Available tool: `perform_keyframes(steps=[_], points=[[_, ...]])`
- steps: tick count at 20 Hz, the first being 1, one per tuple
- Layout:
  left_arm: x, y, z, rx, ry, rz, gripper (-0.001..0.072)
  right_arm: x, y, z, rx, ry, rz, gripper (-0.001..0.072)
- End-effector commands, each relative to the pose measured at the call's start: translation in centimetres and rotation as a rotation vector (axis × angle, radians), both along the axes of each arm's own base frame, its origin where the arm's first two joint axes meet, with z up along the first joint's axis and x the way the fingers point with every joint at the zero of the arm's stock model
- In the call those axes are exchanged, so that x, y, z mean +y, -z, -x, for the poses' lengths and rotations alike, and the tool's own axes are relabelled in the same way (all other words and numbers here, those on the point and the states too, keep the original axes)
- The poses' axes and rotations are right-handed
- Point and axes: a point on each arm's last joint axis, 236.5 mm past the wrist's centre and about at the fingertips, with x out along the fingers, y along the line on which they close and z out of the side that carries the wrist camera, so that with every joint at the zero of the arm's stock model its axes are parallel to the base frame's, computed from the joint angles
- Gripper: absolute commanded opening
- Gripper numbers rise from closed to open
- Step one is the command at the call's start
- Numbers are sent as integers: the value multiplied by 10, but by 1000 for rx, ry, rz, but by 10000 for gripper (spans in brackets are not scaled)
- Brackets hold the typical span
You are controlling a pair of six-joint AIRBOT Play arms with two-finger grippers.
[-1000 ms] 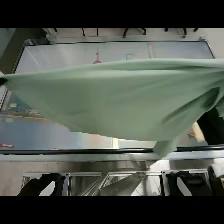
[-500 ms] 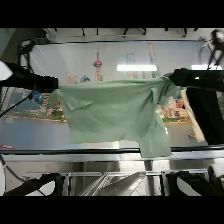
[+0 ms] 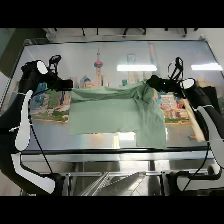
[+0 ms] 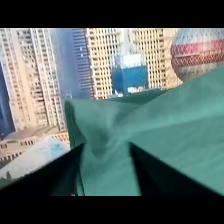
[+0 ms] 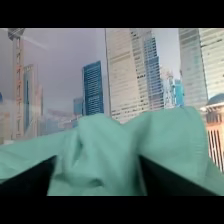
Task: Fold the shirts.
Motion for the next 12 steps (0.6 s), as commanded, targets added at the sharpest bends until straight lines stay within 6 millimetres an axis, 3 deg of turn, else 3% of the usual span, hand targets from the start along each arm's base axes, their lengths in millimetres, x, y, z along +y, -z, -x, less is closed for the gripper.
perform_keyframes(steps=[1,3,5,7,10,12], points=[[15,-24,-19,-39,-31,3,708,-12,-19,-11,-99,-26,56,708],[39,-41,-4,1,-62,0,707,-26,-54,1,-131,-58,45,708],[67,-37,28,101,-125,7,707,-42,-81,29,-121,-112,39,704],[83,-16,74,214,-177,36,707,-55,-78,71,-5,-178,42,697],[67,18,140,339,-197,174,707,-53,-58,123,129,-257,3,697],[46,42,177,412,-169,279,707,-45,-49,140,154,-269,-10,696]])
